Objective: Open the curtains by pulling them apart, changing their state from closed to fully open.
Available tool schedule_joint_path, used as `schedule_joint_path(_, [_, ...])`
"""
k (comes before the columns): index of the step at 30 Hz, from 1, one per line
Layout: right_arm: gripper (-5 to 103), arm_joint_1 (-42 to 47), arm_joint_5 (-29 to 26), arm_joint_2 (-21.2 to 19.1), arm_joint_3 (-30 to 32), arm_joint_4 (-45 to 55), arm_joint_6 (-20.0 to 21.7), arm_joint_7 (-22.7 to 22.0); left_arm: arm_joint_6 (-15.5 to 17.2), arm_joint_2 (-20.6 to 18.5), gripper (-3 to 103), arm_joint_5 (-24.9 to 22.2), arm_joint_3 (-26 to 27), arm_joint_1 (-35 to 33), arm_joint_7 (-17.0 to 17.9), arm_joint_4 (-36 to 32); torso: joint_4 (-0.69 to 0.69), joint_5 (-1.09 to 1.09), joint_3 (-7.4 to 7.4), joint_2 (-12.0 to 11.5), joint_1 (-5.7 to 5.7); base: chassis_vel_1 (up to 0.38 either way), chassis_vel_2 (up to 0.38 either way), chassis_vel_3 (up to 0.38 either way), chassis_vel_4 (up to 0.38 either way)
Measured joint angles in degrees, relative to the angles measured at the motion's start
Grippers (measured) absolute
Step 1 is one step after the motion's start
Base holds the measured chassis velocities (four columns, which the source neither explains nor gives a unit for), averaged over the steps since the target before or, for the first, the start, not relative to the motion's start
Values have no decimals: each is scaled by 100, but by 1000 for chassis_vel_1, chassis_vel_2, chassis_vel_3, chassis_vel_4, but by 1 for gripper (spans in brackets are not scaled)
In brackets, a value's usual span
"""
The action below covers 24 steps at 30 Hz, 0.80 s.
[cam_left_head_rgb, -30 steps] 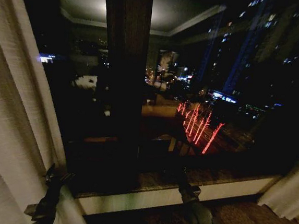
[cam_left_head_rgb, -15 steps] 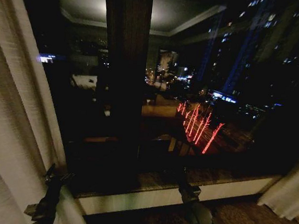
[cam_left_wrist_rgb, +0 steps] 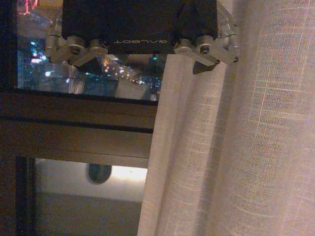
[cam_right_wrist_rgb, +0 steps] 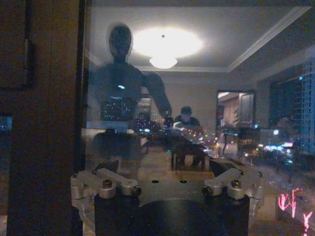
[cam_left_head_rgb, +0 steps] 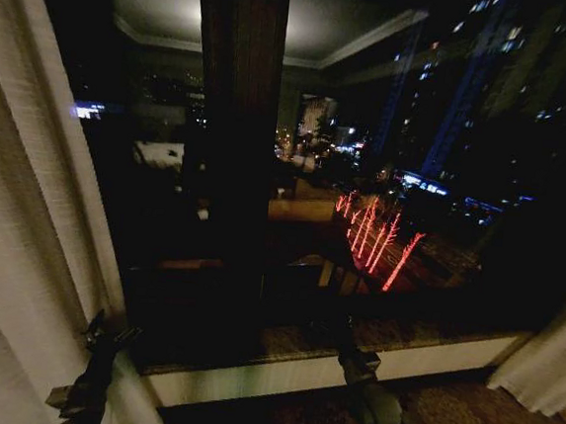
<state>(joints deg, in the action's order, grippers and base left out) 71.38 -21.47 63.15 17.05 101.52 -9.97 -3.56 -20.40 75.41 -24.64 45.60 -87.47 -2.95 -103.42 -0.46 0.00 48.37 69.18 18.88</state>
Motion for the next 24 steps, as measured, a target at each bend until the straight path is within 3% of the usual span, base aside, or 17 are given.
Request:
schedule_joint_path(15, [100, 0, 0, 0, 0, 0, 0, 0, 53, 0, 100, 0, -12, 5, 7, -28, 0, 0, 0, 0, 0, 0, 0, 0, 0])
schedule_joint_path(19, [100, 0, 0, 0, 0, 0, 0, 0, 489, 13, 100, 4, -115, 71, 150, -281, 0, 0, 0, 0, 0, 0, 0, 0, 0])
schedule_joint_path(20, [100, 0, 0, 0, 0, 0, 0, 0, 835, 26, 100, 11, -196, 120, 262, -477, 0, 0, 0, 0, 0, 0, 0, 0, 0])
schedule_joint_path(21, [100, 0, 0, 0, 0, 0, 0, 0, 835, 26, 100, 11, -196, 120, 262, -477, 0, 0, 0, 0, 0, 0, 0, 0, 0])
schedule_joint_path(23, [100, 0, 0, 0, 0, 0, 0, 0, 1148, 36, 100, 18, -271, 167, 368, -654, 0, 0, 0, 0, 0, 0, 0, 0, 0])
schedule_joint_path(24, [100, 0, 0, 0, 0, 0, 0, 0, 1457, 48, 100, 25, -342, 213, 471, -830, -1, 1, 0, 0, 0, 0, 0, 0, 0])
